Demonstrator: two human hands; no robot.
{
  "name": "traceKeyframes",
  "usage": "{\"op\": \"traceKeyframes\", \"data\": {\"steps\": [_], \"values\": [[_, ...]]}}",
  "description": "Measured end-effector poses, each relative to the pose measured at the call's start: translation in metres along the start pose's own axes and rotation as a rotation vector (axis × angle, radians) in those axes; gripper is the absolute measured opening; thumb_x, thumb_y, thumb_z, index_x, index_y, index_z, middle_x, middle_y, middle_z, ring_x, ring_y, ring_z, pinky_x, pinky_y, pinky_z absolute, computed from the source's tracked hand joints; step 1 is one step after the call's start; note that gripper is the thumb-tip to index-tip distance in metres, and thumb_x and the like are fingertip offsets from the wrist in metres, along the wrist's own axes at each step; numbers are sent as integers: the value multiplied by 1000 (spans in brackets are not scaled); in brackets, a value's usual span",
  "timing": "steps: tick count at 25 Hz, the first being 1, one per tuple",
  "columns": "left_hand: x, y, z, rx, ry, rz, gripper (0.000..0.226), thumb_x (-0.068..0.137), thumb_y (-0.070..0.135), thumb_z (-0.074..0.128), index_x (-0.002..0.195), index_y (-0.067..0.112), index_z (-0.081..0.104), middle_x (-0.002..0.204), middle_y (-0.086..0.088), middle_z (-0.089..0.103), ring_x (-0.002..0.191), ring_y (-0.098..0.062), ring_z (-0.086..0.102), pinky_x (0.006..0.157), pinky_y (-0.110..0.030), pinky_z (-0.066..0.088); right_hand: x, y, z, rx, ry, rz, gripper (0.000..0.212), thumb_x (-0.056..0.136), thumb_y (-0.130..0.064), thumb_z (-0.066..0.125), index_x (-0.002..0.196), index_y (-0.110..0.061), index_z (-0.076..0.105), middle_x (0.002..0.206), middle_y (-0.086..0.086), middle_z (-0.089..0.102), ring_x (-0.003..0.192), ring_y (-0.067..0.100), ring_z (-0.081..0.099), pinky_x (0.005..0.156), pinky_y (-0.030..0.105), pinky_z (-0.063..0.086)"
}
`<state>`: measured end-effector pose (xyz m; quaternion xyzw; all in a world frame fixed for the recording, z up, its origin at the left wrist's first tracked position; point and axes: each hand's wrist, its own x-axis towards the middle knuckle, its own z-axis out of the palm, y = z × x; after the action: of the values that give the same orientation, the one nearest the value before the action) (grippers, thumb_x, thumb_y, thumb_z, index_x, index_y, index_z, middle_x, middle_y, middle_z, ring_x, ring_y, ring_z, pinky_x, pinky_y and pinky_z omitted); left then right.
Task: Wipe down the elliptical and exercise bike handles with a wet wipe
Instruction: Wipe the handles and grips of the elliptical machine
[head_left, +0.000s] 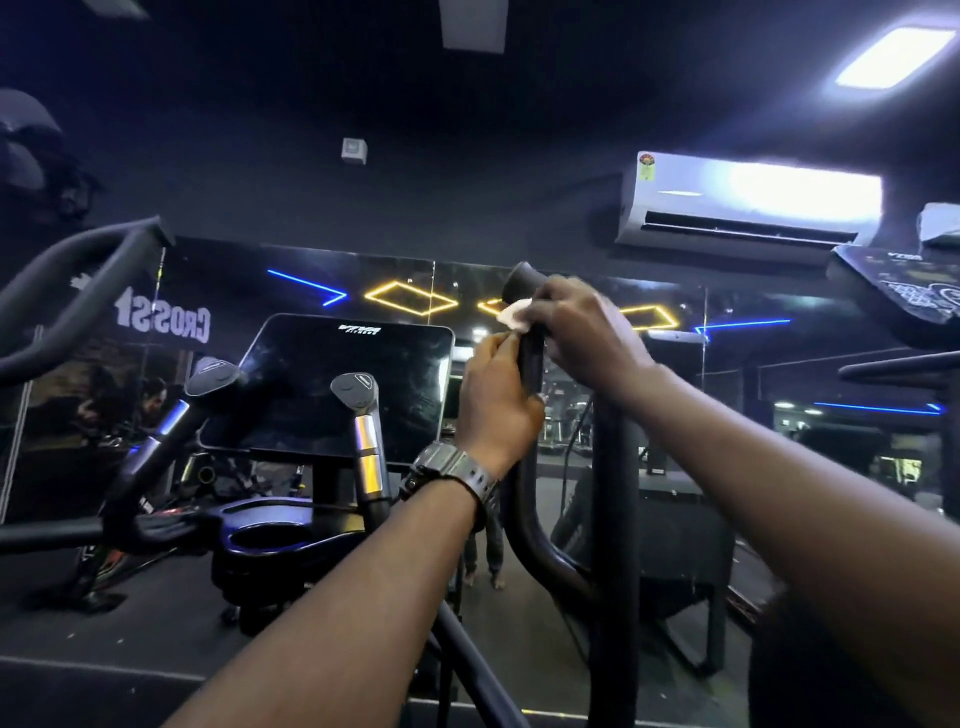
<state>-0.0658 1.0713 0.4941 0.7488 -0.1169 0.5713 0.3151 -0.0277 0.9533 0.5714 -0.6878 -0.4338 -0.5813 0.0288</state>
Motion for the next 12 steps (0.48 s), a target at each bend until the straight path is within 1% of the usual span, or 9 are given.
{"op": "traceKeyframes", "data": {"steps": [2, 3, 4, 6, 8, 9, 11, 12], "values": [[-3, 4, 2, 38, 11, 5, 48, 74, 2, 74, 117, 17, 59, 115, 3, 51, 104, -17, 53, 89, -26, 49, 36, 10, -4, -31, 65, 127, 21, 88, -11, 59, 104, -12, 72, 99, 11, 60, 93, 33, 60, 74, 39, 53], [-5, 5, 2, 52, 10, 7, 53, 75, 2, 74, 123, 15, 57, 117, 1, 50, 106, -17, 52, 90, -24, 48, 52, 8, -4, -8, 92, 223, 21, 87, -8, 58, 102, -11, 73, 100, 10, 61, 94, 33, 60, 75, 37, 53], [-7, 6, 2, 62, 5, 14, 58, 76, 3, 74, 129, 13, 54, 121, 0, 50, 110, -18, 51, 92, -23, 47, 60, 7, -3, 38, 104, 281, 22, 87, -6, 58, 101, -12, 74, 101, 8, 62, 93, 31, 62, 76, 35, 52], [-8, 7, 0, 72, -13, 15, 60, 79, 4, 74, 134, 11, 52, 125, 0, 49, 115, -18, 49, 94, -20, 44, 55, 11, -4, 127, 104, 204, 22, 85, -6, 59, 98, -12, 76, 102, 5, 65, 90, 25, 64, 79, 33, 53], [-8, 7, -4, 69, -25, -4, 56, 80, 3, 73, 132, 12, 53, 126, 2, 49, 116, -17, 49, 92, -17, 38, 46, 20, -9, 161, 59, 111, 20, 82, -8, 64, 95, -13, 77, 100, 3, 68, 89, 22, 66, 82, 33, 53], [-8, 7, -5, 65, -30, -7, 55, 80, 2, 72, 131, 13, 53, 126, 2, 49, 116, -17, 49, 91, -16, 36, 47, 21, -12, 162, 53, 136, 20, 81, -8, 63, 95, -14, 77, 99, 3, 69, 90, 21, 66, 83, 31, 53], [-9, 8, -6, 81, -30, 18, 55, 78, 1, 73, 129, 13, 54, 125, 1, 50, 115, -19, 51, 90, -16, 37, 62, 18, -11, 209, 84, 289, 25, 82, -6, 59, 92, -20, 77, 96, 0, 70, 89, 17, 64, 81, 25, 50], [-10, 9, -7, 93, -28, 32, 54, 77, 2, 74, 127, 13, 55, 123, 1, 51, 113, -19, 52, 88, -16, 38, 66, 14, -11, 239, 98, 333, 27, 81, -6, 57, 91, -22, 77, 95, -3, 70, 88, 14, 63, 79, 23, 48]]}}
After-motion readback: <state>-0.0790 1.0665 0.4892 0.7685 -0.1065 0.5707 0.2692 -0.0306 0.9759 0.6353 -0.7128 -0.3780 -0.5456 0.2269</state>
